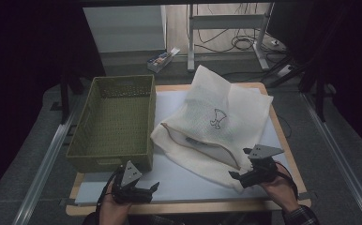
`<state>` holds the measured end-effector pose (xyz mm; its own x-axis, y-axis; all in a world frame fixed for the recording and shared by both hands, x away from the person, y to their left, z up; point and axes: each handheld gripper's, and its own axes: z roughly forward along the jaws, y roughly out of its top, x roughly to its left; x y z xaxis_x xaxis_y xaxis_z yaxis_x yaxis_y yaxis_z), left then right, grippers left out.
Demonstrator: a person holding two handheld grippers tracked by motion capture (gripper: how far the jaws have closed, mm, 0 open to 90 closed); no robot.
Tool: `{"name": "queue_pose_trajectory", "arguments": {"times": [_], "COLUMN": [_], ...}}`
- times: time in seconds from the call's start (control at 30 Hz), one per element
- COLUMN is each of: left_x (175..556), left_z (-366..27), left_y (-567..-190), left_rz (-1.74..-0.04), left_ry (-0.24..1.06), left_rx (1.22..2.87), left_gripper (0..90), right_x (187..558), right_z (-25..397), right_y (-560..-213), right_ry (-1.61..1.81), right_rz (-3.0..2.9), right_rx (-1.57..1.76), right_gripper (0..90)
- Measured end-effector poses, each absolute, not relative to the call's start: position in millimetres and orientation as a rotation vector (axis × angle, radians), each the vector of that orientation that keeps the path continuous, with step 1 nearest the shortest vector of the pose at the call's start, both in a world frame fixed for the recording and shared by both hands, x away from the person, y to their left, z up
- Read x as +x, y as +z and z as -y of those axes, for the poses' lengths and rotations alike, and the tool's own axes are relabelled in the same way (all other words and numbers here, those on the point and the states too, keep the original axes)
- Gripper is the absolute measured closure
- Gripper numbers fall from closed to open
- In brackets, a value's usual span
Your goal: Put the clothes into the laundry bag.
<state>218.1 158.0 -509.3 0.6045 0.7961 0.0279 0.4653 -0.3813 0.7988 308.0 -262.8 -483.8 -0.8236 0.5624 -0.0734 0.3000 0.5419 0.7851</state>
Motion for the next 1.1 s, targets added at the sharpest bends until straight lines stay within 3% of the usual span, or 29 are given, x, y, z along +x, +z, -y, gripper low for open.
{"name": "queue_pose_trajectory", "arguments": {"times": [1.1], "left_x": [201], "left_z": [-201], "left_y": [-515], "left_rz": [-1.108], "left_ry": [0.539], "left_rx": [1.969], "left_gripper": [5.7], "right_x": [290], "right_z": [298], "right_y": [-486], "right_ry": [1.125], "right_rz": [-2.395], "right_rx": [0.835], "right_gripper": [0.0]}}
